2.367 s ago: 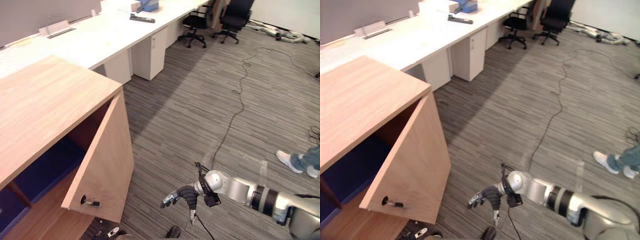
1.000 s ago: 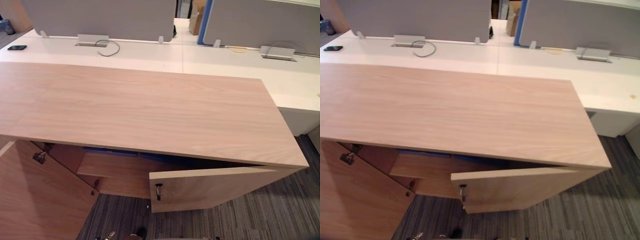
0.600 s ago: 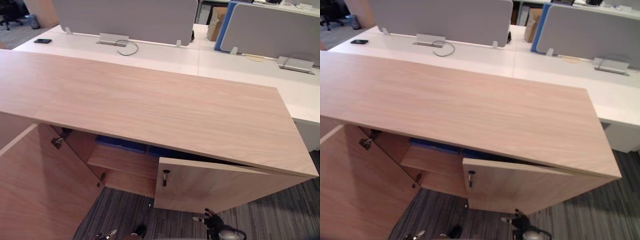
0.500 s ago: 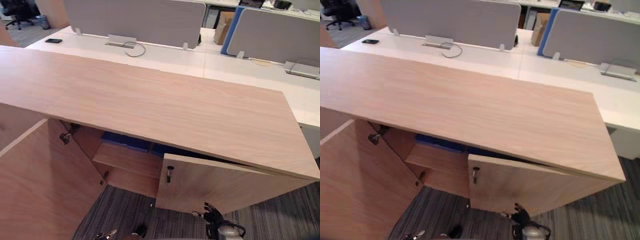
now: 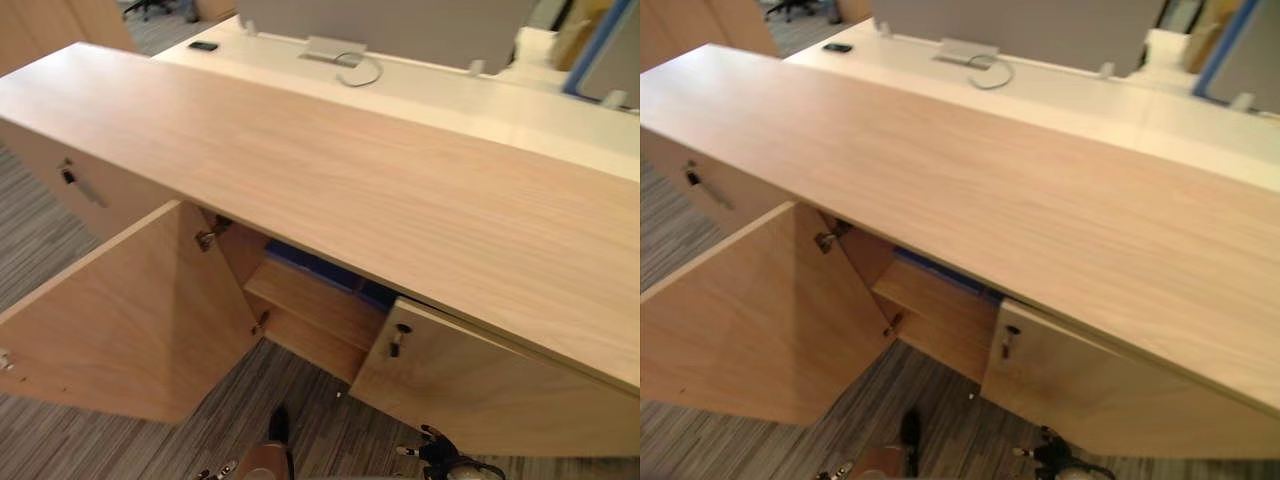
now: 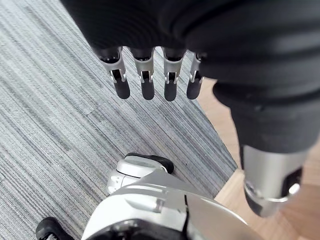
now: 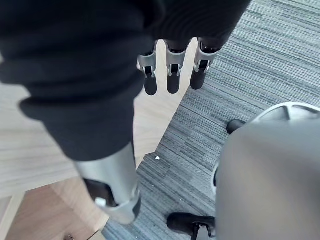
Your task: Walk over to the cabinet, pick up the folder, carry it to the office cabinet, place the folder inside the office cabinet, then close the office cabinet door
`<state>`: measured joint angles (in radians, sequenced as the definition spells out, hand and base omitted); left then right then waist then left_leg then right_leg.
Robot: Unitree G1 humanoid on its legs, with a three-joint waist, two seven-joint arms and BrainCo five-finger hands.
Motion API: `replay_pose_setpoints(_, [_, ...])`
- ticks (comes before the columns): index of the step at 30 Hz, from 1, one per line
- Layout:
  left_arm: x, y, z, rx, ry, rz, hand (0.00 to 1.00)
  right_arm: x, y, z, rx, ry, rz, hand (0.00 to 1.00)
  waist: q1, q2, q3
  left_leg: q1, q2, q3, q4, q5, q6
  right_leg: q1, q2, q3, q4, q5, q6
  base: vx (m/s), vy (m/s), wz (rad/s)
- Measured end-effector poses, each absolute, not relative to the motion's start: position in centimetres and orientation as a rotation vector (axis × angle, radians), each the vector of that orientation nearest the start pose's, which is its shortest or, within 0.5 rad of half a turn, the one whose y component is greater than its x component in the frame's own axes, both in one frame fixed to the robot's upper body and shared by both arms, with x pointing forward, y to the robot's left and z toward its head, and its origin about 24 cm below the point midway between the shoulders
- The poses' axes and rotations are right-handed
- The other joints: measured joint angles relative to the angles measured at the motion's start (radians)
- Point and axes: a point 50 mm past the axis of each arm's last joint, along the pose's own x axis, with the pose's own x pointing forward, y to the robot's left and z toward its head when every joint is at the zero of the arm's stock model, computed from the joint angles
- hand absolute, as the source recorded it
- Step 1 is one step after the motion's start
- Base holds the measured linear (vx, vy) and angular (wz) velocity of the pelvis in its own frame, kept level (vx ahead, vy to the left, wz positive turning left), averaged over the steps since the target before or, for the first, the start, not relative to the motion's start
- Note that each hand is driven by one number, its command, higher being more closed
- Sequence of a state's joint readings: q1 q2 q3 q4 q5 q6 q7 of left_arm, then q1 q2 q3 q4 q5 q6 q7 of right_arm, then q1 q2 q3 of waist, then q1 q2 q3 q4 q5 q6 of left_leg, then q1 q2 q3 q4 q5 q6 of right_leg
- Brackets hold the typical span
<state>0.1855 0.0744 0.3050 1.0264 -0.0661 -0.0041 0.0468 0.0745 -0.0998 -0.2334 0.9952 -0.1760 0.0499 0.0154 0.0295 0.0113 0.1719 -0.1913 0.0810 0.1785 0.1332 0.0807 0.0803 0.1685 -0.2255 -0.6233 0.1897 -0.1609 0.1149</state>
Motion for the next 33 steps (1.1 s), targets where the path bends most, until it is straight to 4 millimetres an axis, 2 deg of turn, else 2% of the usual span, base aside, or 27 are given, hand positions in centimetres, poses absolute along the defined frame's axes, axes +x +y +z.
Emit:
replay_pose_setpoints(1, [4.8, 22.2, -16.4, -0.133, 1.169, 0.476, 0.00, 9.7, -22.3, -15.6, -0.100, 1.133, -0.214, 0.00, -0.001, -0.004, 0.003, 0.001, 0.002, 0.079, 0.000, -0.020, 0.049, -0.013, -0.030, -0.008, 0.045, 0.000, -0.001, 0.18, 0.154, 0.72])
replay_pose_setpoints(3, [4.5, 22.1, -16.5, -0.157, 1.177, 0.497, 0.00, 8.8, -22.7, -15.8, -0.027, 1.157, -0.292, 0.00, -0.022, 0.000, 0.004, 0.012, 0.008, 0.170, -0.004, -0.036, 0.075, -0.026, -0.062, 0.000, 0.112, -0.018, -0.013, 0.20, 0.144, 1.03])
replay_pose_setpoints(5, [4.3, 22.1, -16.5, -0.191, 1.175, 0.535, 0.00, 7.9, -22.7, -16.1, 0.020, 1.177, -0.338, 0.00, -0.023, -0.007, 0.002, 0.016, -0.012, 0.158, -0.019, -0.006, 0.033, -0.002, -0.038, 0.006, 0.013, -0.045, -0.025, 0.12, 0.016, 0.80])
replay_pose_setpoints(7, [4.0, 22.3, -16.5, -0.222, 1.172, 0.572, 0.00, 7.4, -22.7, -16.2, 0.071, 1.186, -0.381, 0.00, -0.024, -0.014, 0.004, 0.020, -0.050, 0.138, -0.052, 0.032, -0.030, 0.029, -0.044, -0.025, -0.024, -0.039, 0.001, 0.11, -0.022, 0.53])
replay_pose_setpoints(8, [3.8, 22.3, -16.6, -0.240, 1.171, 0.588, 0.00, 6.9, -22.4, -16.4, 0.099, 1.202, -0.392, 0.00, -0.024, -0.017, 0.003, 0.043, -0.062, 0.122, -0.102, 0.052, -0.049, 0.035, -0.050, -0.041, -0.010, -0.038, 0.002, 0.14, 0.015, 0.50])
replay_pose_setpoints(10, [3.4, 22.3, -16.6, -0.249, 1.175, 0.597, 0.00, 6.5, -22.2, -16.5, 0.133, 1.208, -0.419, 0.00, -0.024, -0.023, -0.003, 0.083, -0.078, 0.101, -0.202, 0.098, -0.059, 0.042, -0.046, -0.065, -0.006, -0.031, 0.011, 0.09, 0.008, 0.38])
replay_pose_setpoints(12, [3.6, 22.6, -16.5, -0.228, 1.178, 0.580, 0.00, 6.6, -21.8, -16.6, 0.165, 1.205, -0.427, 0.00, -0.025, -0.034, 0.003, 0.081, -0.079, 0.081, -0.227, 0.113, -0.063, 0.041, -0.037, -0.084, -0.004, -0.021, 0.005, 0.07, -0.019, 0.33])
replay_pose_setpoints(17, [3.7, 23.1, -16.4, -0.134, 1.199, 0.508, 0.00, 7.0, -21.2, -16.6, 0.228, 1.186, -0.465, 0.00, -0.026, -0.043, 0.002, 0.083, -0.055, 0.016, -0.227, 0.116, -0.069, 0.028, -0.019, -0.083, 0.078, 0.032, -0.066, 0.04, -0.016, 0.30])
replay_pose_setpoints(19, [3.7, 23.2, -16.4, -0.129, 1.199, 0.507, 0.00, 7.2, -21.1, -16.6, 0.232, 1.181, -0.460, 0.00, -0.030, -0.046, 0.001, 0.086, -0.049, -0.011, -0.227, 0.115, -0.072, 0.021, -0.021, -0.082, 0.127, 0.041, -0.080, 0.05, -0.018, 0.30])
replay_pose_setpoints(21, [3.7, 23.2, -16.4, -0.125, 1.200, 0.505, 0.00, 7.6, -20.8, -16.6, 0.226, 1.177, -0.444, 0.00, -0.030, -0.043, 0.004, 0.086, -0.036, -0.026, -0.228, 0.112, -0.083, 0.018, 0.000, -0.068, 0.095, -0.016, -0.064, 0.04, -0.068, 0.14])
replay_pose_setpoints(23, [3.7, 23.3, -16.3, -0.118, 1.201, 0.505, 0.00, 8.1, -20.6, -16.5, 0.209, 1.169, -0.414, 0.00, -0.032, -0.053, 0.007, 0.087, -0.045, -0.023, -0.228, 0.118, -0.096, 0.002, 0.023, -0.061, -0.001, -0.024, -0.062, -0.03, -0.130, -0.03])
replay_pose_setpoints(24, [3.7, 23.3, -16.3, -0.117, 1.199, 0.506, 0.00, 8.2, -20.7, -16.5, 0.207, 1.167, -0.417, 0.00, -0.033, -0.057, 0.006, 0.087, -0.048, -0.019, -0.228, 0.120, -0.101, 0.015, 0.027, -0.057, -0.025, -0.032, -0.047, -0.06, -0.159, -0.09])
replay_pose_setpoints(25, [3.7, 23.1, -16.4, -0.122, 1.200, 0.507, 0.00, 8.3, -20.8, -16.5, 0.207, 1.165, -0.423, 0.00, -0.033, -0.056, 0.013, 0.085, -0.044, -0.006, -0.228, 0.119, -0.099, 0.022, 0.033, -0.061, -0.053, -0.039, -0.027, -0.08, -0.148, -0.12])
replay_pose_setpoints(27, [3.4, 23.0, -16.5, -0.129, 1.211, 0.512, 0.00, 8.2, -21.1, -16.5, 0.202, 1.167, -0.432, 0.00, -0.036, -0.049, 0.013, 0.085, -0.029, 0.002, -0.228, 0.120, -0.101, 0.023, 0.049, -0.063, -0.069, -0.038, -0.023, -0.10, -0.144, -0.11])
replay_pose_setpoints(30, [3.5, 23.0, -16.4, -0.118, 1.211, 0.505, 0.00, 7.4, -21.2, -16.6, 0.200, 1.187, -0.452, 0.00, -0.038, -0.053, 0.015, 0.082, -0.024, 0.024, -0.228, 0.127, -0.108, 0.023, 0.050, -0.075, -0.071, -0.038, -0.008, -0.01, -0.060, 0.06])
replay_pose_setpoints(33, [3.8, 23.3, -16.3, -0.080, 1.204, 0.477, 0.00, 7.1, -21.0, -16.7, 0.203, 1.205, -0.453, 0.00, -0.038, -0.062, 0.019, 0.071, -0.044, 0.005, -0.227, 0.139, -0.100, 0.023, 0.025, -0.092, -0.043, -0.030, 0.014, 0.09, 0.015, 0.22])
